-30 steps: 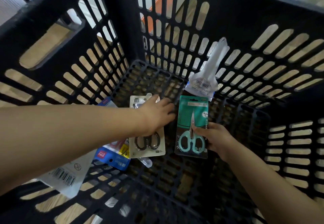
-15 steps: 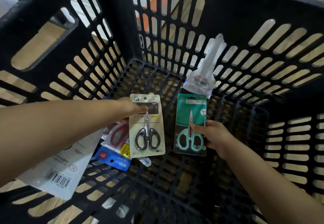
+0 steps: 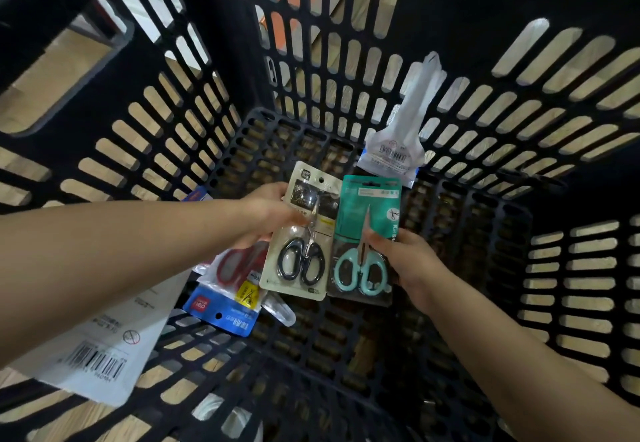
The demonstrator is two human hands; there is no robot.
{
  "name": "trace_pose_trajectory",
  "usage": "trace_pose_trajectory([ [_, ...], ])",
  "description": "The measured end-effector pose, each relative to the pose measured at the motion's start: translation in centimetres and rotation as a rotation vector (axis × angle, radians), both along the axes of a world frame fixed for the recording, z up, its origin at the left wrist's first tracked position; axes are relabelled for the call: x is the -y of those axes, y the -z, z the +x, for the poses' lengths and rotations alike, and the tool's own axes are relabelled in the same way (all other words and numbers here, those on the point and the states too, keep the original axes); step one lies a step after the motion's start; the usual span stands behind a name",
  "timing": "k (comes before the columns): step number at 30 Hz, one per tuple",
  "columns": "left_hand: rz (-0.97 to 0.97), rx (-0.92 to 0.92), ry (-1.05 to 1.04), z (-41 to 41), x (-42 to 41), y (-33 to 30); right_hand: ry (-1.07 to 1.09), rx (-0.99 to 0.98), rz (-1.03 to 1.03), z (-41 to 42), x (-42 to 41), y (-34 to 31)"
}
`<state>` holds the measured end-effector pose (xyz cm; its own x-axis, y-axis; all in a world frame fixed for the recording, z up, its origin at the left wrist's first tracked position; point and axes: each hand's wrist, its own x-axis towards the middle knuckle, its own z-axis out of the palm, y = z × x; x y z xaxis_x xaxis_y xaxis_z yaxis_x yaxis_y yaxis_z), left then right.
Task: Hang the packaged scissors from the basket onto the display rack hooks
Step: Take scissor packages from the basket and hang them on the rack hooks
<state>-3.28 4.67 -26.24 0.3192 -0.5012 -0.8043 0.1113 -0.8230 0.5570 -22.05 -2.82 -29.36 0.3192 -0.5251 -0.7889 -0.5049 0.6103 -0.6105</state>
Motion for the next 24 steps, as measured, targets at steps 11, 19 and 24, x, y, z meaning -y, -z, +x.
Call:
trace_pose_trajectory([
  [11,-0.052,0.003,-0.117,-0.1,0.8,-3.9,0.258,0.021,0.116,0.6,0.0,-4.4],
  [19,-0.162,-0.061,-0.405,1.9,-2.9,-22.3,0.179,0.052,0.084,4.7,-1.6,-24.4],
  [24,-0.263,-0.092,-0.677,4.5,-6.8,-43.4,-0.016,0.135,-0.031,10.2,-1.6,-45.6],
])
